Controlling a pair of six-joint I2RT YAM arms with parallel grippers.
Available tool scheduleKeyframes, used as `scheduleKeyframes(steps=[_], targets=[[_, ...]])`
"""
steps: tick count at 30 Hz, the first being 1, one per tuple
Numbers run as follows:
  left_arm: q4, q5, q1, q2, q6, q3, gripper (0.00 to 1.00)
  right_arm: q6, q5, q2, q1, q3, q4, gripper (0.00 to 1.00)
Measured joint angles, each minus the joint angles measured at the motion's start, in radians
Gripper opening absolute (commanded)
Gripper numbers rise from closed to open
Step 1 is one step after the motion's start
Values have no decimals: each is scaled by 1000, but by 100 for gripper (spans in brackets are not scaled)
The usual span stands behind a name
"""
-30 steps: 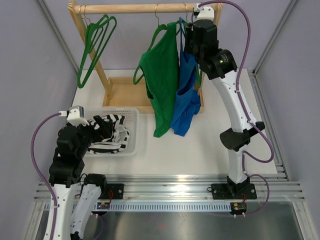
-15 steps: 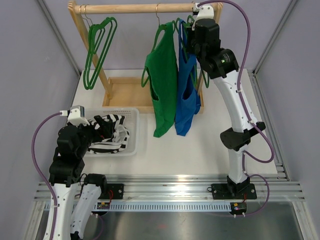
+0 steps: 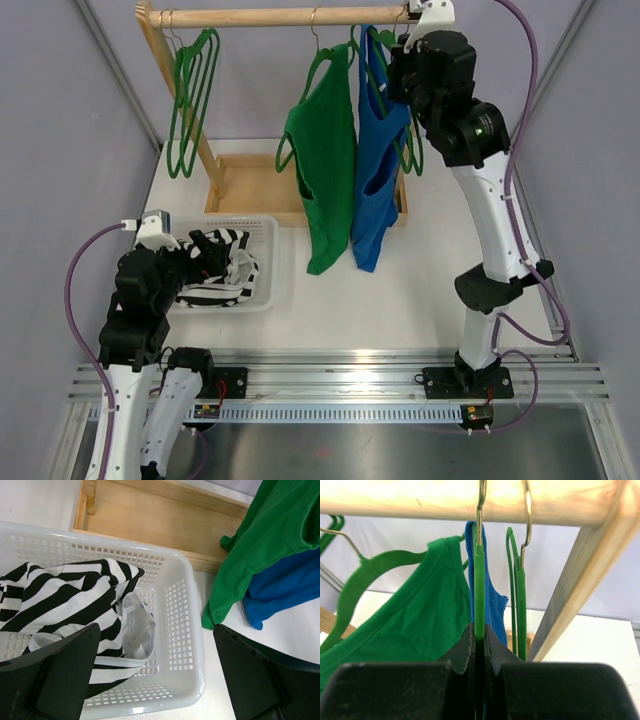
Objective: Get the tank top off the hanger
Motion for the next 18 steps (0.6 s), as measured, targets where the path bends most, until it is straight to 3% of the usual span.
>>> scheduleKeyframes(steps=[5, 12, 18], targets=[[0, 0, 0, 0, 0, 0, 99, 8, -31, -71, 3, -48, -2, 0], [5, -3, 0, -53, 0, -2, 99, 38, -93, -324, 45, -391, 13, 0], [29, 4, 0, -60, 0, -2, 99, 66, -164, -500, 67, -565, -11, 0]])
